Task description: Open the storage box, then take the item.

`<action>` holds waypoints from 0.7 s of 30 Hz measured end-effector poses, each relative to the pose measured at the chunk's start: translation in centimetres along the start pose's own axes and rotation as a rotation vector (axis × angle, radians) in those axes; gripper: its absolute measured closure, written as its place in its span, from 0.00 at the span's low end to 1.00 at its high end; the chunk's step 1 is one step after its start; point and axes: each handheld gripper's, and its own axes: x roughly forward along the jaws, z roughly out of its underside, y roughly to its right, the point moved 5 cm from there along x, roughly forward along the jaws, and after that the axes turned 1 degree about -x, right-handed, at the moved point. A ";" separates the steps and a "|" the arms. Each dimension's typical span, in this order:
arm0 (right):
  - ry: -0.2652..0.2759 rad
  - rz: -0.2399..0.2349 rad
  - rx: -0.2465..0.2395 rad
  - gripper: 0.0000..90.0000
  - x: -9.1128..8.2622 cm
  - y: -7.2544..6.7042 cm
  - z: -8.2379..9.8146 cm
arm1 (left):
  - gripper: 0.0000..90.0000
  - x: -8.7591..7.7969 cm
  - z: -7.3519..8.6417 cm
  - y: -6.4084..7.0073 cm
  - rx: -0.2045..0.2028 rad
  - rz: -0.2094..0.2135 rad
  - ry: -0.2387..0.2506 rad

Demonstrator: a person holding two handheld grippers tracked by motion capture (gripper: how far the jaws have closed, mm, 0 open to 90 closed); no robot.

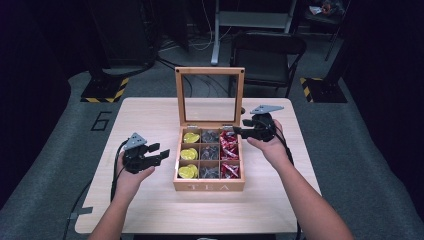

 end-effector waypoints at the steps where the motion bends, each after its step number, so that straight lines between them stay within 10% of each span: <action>1: -0.005 -0.002 -0.011 0.50 -0.1 -0.2 0.2 | 0.52 0.0 0.0 0.0 -0.001 -0.001 0.000; 21: -0.040 -0.052 -0.071 0.53 -0.9 -4.0 3.2 | 0.51 0.1 0.4 -0.1 -0.003 -0.006 -0.012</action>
